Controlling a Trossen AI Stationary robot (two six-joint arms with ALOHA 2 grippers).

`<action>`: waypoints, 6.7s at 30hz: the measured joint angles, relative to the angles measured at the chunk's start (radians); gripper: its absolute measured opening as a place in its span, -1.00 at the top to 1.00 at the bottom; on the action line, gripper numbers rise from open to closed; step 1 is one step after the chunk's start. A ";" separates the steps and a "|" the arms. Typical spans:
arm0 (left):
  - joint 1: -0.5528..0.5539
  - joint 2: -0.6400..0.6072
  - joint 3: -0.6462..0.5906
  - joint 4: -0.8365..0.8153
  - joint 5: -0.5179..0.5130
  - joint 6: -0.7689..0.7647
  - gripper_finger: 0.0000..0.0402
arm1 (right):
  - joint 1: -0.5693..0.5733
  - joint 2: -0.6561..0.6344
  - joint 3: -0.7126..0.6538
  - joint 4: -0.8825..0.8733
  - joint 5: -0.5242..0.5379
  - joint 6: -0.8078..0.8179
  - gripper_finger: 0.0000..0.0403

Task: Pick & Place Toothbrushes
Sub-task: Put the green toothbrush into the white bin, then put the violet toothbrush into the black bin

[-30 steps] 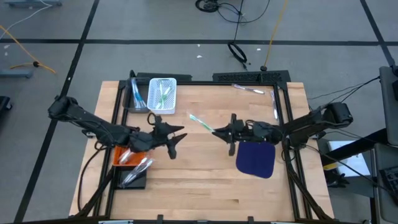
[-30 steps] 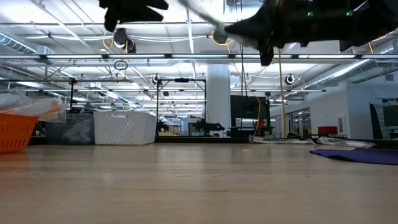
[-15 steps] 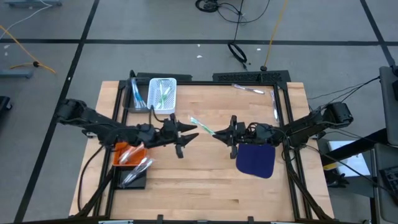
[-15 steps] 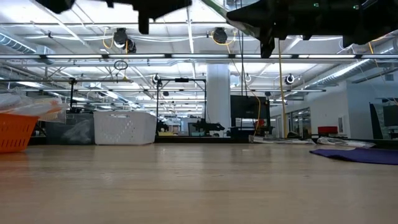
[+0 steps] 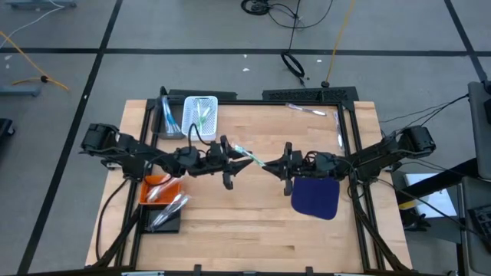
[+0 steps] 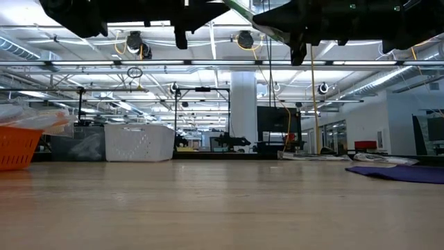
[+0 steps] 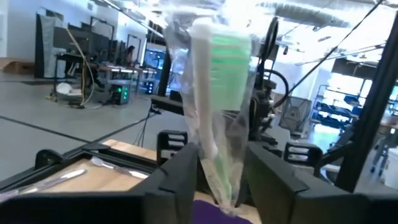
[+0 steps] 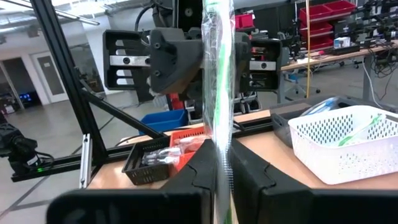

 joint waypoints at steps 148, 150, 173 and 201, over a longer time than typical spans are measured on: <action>0.157 -0.194 0.292 -1.433 0.026 -0.175 0.01 | -0.903 -0.142 0.000 -1.062 0.097 -0.013 0.31; 0.154 -0.194 0.292 -1.430 0.025 -0.182 0.01 | -0.933 -0.142 0.000 -1.062 0.097 -0.041 0.31; 0.153 -0.194 0.291 -1.337 -0.023 -0.208 0.01 | -1.120 0.122 0.182 -1.056 0.021 -0.289 0.31; 0.154 -0.149 0.291 -1.328 -0.024 -0.182 0.01 | -1.192 0.334 0.329 -1.184 -0.007 -0.306 0.95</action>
